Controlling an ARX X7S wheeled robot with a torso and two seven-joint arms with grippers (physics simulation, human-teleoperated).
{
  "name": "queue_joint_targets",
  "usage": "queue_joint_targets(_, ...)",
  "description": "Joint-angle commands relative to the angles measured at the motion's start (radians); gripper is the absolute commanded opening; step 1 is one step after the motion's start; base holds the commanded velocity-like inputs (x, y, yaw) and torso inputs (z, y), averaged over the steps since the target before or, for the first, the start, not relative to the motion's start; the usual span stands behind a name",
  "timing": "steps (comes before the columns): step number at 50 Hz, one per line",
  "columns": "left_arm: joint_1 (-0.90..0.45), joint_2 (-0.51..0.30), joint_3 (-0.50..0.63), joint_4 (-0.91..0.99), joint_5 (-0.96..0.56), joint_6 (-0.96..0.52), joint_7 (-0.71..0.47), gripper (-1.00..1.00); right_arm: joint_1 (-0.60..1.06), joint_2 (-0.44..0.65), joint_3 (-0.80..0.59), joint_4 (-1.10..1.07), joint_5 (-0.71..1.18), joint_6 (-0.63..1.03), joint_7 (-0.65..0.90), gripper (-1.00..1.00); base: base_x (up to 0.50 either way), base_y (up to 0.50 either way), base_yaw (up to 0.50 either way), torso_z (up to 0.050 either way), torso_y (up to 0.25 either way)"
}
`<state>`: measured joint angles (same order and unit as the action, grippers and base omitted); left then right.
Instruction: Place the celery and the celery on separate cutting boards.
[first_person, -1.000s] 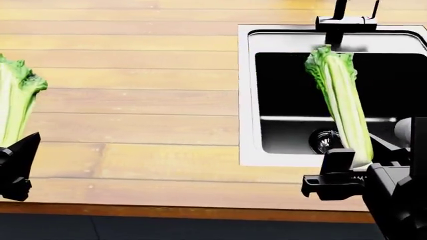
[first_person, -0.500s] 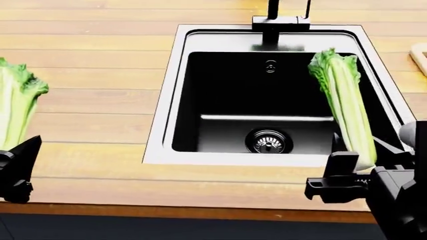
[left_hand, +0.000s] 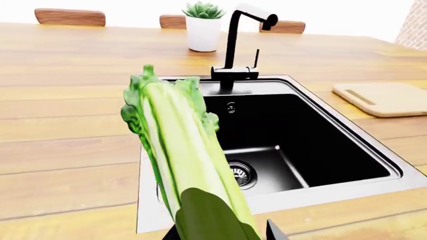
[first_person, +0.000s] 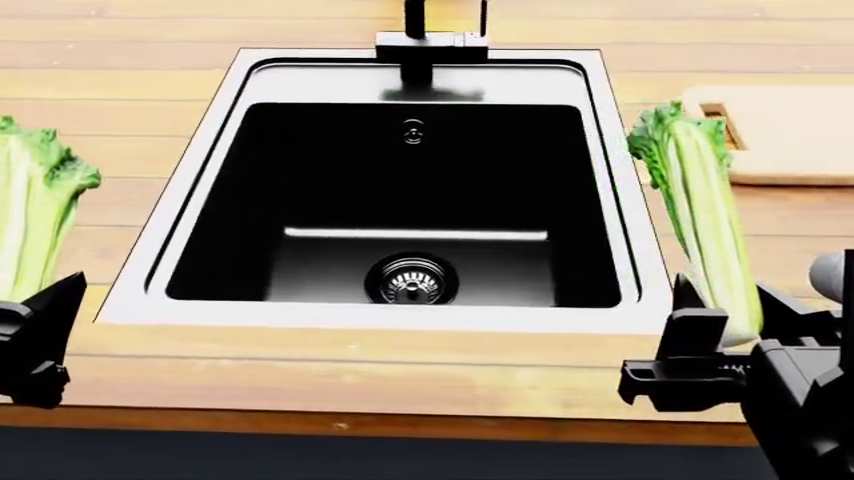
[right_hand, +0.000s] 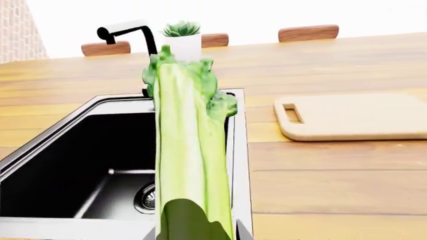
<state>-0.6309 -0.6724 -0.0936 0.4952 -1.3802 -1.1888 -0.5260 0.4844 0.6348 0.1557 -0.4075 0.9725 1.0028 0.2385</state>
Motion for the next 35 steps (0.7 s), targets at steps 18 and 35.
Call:
queue_joint_targets(18,0.003,-0.002,0.02,-0.006,0.02,0.027,0.011,-1.0,-0.018,0.01,0.025,0.002,-0.003,-0.014,0.0,-1.0,0.0,-0.5,0.0,0.0,0.001)
queue_joint_targets(35,0.003,0.011,0.043,-0.012,0.034,0.038,0.012,-1.0,-0.041,0.013,0.041,-0.002,0.004,-0.025,0.001,-1.0,0.0,-0.5,0.0,0.001,0.001)
